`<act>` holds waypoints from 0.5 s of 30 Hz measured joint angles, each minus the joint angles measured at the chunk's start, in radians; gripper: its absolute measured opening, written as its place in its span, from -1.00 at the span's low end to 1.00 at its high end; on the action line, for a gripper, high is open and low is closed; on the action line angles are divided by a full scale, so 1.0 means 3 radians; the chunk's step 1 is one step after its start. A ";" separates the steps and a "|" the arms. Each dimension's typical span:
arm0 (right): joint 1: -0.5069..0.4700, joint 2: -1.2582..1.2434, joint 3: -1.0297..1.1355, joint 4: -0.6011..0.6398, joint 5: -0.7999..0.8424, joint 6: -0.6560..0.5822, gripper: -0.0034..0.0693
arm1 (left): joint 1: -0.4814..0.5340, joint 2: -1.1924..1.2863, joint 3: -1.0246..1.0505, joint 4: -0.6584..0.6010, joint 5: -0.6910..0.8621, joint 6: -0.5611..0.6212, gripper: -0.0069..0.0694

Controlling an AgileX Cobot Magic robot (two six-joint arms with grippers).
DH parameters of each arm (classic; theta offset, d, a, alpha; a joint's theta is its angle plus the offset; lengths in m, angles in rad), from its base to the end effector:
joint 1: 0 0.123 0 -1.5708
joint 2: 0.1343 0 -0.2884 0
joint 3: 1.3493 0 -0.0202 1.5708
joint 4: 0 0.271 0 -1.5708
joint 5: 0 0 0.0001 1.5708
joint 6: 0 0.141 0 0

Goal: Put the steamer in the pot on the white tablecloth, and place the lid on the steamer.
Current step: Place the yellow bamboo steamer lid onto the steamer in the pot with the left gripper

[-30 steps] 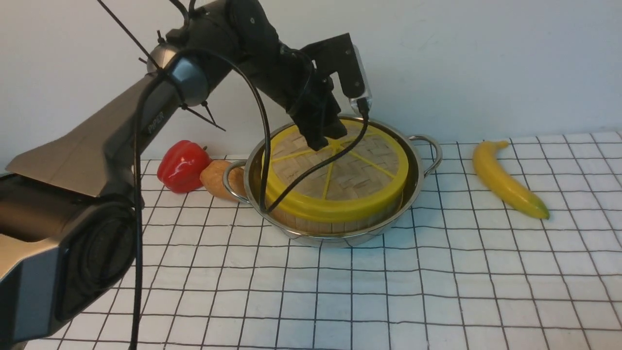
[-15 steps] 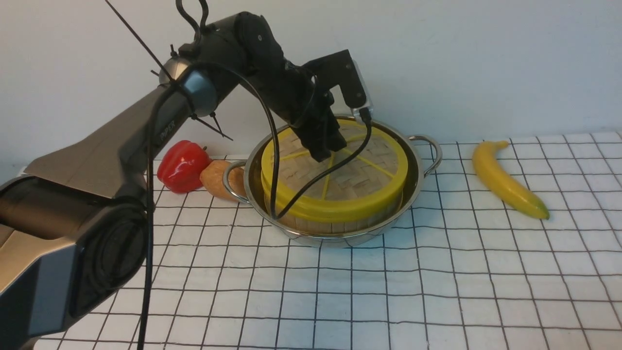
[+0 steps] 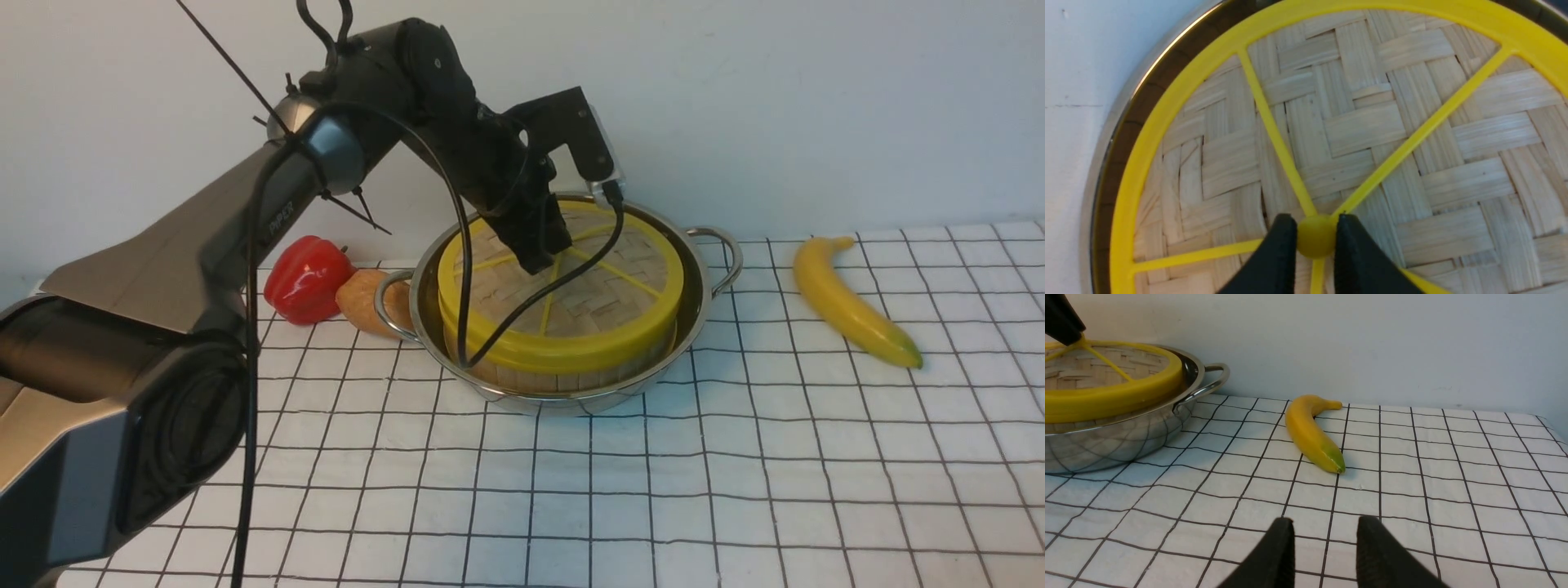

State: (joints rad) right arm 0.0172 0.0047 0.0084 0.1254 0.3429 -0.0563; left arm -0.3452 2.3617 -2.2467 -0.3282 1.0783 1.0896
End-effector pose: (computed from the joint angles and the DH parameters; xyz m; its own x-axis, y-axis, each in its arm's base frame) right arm 0.1189 0.0080 0.1660 -0.2662 0.0572 -0.9622 -0.0414 0.9966 0.0707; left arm 0.5182 -0.2289 0.1897 -0.1364 0.8658 -0.4814 0.9352 0.2729 0.2258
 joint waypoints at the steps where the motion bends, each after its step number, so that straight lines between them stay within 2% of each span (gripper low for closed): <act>1: 0.0000 0.0000 0.0000 0.0000 0.0000 0.0000 -0.25 | 0.0000 0.0000 0.0000 0.0000 0.0000 -0.0024 -0.54; 6: 0.0000 0.0000 0.0000 0.0000 0.0000 0.0000 -0.25 | 0.0000 0.0000 0.0000 0.0000 0.0003 -0.0169 -0.54; 15: 0.0000 0.0000 0.0000 0.0000 0.0000 0.0000 -0.25 | 0.0000 -0.0003 -0.0003 0.0014 0.0003 -0.0196 -0.54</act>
State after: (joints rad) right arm 0.0172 0.0047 0.0084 0.1254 0.3429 -0.0563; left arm -0.3452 2.3607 -2.2475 -0.3240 1.0791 1.0309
